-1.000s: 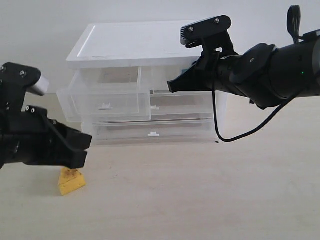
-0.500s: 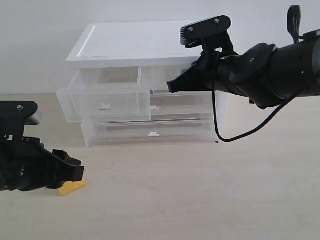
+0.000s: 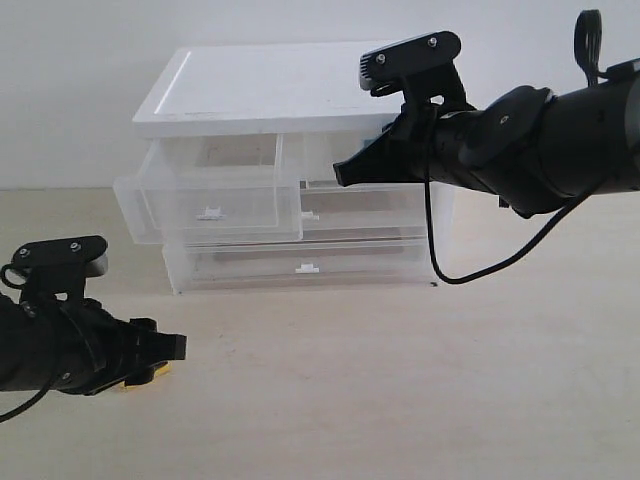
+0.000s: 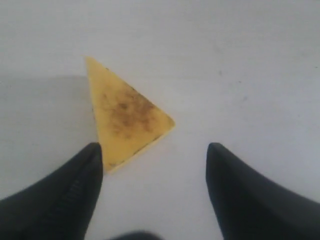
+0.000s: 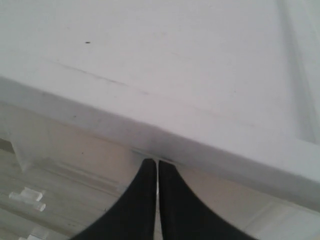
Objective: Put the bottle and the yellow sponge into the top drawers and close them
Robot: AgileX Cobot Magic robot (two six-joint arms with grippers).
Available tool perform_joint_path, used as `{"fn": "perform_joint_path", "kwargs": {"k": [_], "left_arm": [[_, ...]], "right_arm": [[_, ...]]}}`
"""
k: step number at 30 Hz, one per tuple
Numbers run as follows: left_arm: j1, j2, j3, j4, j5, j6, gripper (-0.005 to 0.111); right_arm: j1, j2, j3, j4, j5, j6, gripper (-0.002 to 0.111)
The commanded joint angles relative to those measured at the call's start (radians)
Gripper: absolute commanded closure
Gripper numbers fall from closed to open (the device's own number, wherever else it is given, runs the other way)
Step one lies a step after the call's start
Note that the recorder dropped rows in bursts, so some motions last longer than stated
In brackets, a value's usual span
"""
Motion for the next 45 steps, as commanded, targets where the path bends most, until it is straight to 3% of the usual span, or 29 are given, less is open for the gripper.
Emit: {"fn": "perform_joint_path", "kwargs": {"k": [1,17,25,32,45], "left_arm": [[0.003,0.003,-0.022,-0.071,-0.054,-0.010,0.049],[0.003,0.003,-0.038,-0.103,-0.064,-0.003,0.049],[0.003,0.113,-0.054,-0.130,-0.119,-0.030,0.049],[0.003,0.156,-0.122,-0.145,-0.055,-0.036,0.049],[0.003,0.161,-0.145,-0.145,-0.057,-0.016,0.045]], "right_arm": [[-0.003,-0.009,-0.015,-0.008,-0.002,-0.011,0.108],[-0.003,-0.009,-0.015,-0.008,0.006,-0.011,0.108],[-0.003,-0.009,-0.015,-0.008,0.006,-0.011,0.108],[-0.003,-0.009,-0.015,-0.021,0.005,-0.013,0.108],[-0.003,-0.009,-0.015,-0.021,0.010,-0.013,0.108]]}}
